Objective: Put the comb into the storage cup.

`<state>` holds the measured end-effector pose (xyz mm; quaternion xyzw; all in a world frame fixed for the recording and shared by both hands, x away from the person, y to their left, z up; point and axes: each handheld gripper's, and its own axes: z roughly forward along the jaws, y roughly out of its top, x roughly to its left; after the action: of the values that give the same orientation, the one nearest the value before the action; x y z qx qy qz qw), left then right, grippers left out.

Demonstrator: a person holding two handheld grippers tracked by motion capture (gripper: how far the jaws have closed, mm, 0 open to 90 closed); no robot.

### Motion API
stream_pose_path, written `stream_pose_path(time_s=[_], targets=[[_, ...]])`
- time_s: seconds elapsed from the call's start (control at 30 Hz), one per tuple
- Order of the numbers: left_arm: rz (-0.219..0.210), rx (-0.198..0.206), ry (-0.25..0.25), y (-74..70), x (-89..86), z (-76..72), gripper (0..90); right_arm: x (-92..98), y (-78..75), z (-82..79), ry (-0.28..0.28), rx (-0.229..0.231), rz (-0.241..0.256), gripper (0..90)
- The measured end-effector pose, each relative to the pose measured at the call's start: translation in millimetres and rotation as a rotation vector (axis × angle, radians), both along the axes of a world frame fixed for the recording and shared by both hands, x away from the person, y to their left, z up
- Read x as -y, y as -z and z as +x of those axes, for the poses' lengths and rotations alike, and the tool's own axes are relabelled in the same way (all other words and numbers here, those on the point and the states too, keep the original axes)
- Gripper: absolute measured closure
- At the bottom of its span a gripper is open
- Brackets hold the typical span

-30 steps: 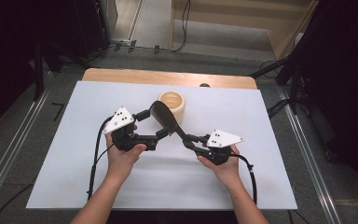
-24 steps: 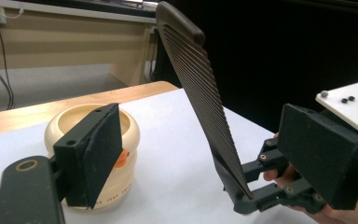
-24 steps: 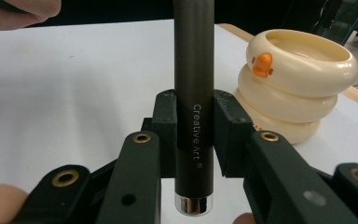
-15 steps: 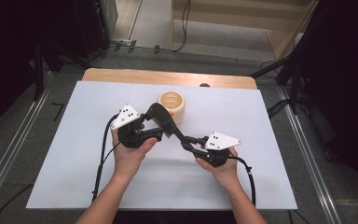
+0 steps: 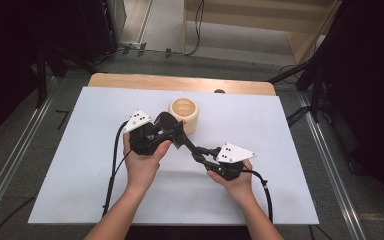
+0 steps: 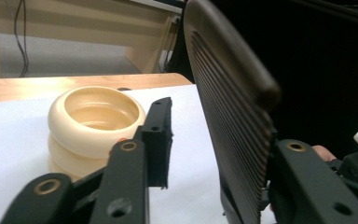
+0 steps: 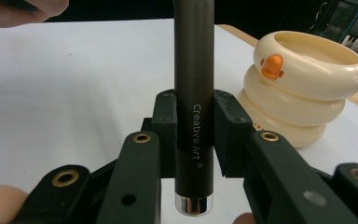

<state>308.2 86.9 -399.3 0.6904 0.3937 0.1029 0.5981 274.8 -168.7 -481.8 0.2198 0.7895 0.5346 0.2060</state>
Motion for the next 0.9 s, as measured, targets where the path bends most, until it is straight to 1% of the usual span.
stream_pose_path(time_s=[0.2,0.3,0.43,0.53,0.63,0.7,0.83,0.9], targets=[[-0.017,-0.013,0.002,1.1,1.9,0.8,72.9,-2.3,1.8,-0.5,0.005,0.002,-0.004,71.2],[-0.027,-0.019,0.018,1.8,2.5,1.2,77.6,-2.6,2.5,-1.0,0.014,-0.002,0.001,71.2],[-0.039,-0.037,0.026,3.3,1.5,2.8,79.4,-4.0,4.4,-1.1,0.023,0.004,-0.001,71.1],[-0.052,-0.042,0.043,3.5,-0.3,3.8,80.7,-5.6,5.7,-1.5,0.031,0.012,-0.002,71.1],[-0.077,-0.035,0.071,4.1,-0.1,3.5,82.6,-7.1,6.9,-1.5,0.04,0.023,-0.004,71.0],[-0.085,-0.034,0.088,4.1,0.6,2.9,83.8,-8.9,7.9,-2.3,0.054,0.031,-0.011,70.9],[-0.081,-0.023,0.099,3.8,1.0,2.1,84.6,-11.6,10.0,-3.0,0.069,0.034,-0.011,70.5],[-0.088,-0.02,0.105,3.4,-0.1,1.9,84.7,-11.9,9.7,-3.4,0.074,0.036,-0.008,69.6]])
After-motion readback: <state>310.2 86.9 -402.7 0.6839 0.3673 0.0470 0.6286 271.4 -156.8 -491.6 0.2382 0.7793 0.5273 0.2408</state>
